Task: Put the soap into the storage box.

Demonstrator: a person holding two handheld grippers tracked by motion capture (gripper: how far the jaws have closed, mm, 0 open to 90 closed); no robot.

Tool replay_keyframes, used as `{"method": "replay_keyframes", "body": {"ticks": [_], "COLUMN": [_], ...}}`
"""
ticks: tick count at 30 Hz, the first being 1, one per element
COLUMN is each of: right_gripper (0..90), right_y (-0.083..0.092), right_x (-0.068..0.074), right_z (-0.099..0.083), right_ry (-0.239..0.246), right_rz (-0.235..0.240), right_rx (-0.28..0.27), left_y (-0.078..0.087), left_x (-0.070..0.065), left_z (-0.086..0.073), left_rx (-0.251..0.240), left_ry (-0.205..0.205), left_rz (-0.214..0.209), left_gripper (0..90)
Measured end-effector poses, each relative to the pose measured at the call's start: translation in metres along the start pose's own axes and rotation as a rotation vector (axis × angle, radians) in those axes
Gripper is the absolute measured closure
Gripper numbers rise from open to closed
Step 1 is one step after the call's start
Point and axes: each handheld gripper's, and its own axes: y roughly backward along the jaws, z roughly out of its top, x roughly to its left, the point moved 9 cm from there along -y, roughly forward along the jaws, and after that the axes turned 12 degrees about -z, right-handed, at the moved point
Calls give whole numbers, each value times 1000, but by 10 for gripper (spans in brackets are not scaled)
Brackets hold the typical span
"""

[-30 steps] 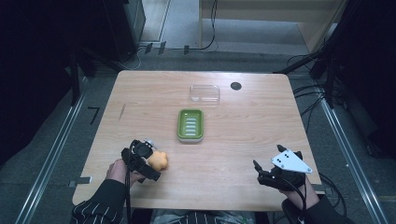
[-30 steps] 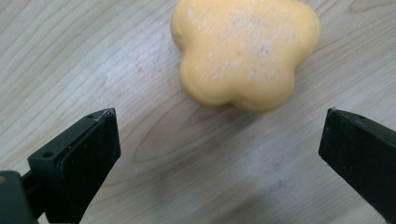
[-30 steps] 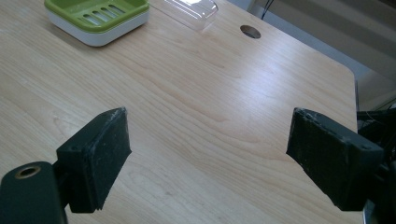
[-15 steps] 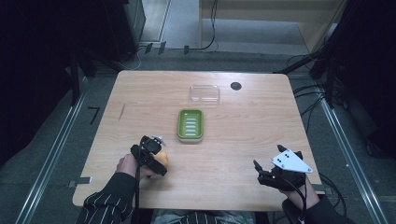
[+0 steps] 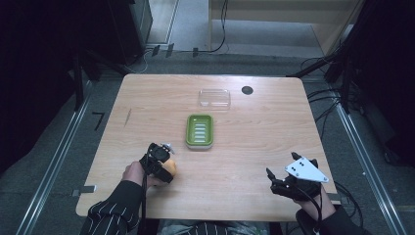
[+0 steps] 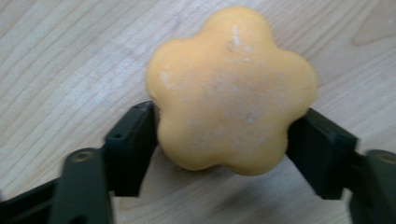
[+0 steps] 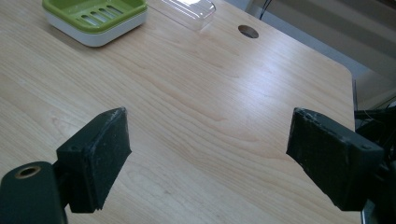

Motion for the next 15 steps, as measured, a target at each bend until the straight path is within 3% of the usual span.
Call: {"method": "replay_keyframes", "body": {"ticks": [5,15], "right_gripper": [137,137], "right_y": [0,0], "right_x": [0,-1], "right_z": [0,0], "right_ry": [0,-1], "right_rz": [3,2], "right_rx": [1,0], "left_y": [2,2], "left_x": [1,1], "left_z": [-1,-2], "left_rx": [-6,-16], "left_ry": [-2,-20], "left_rz": [0,0], "left_gripper": [387,394]}}
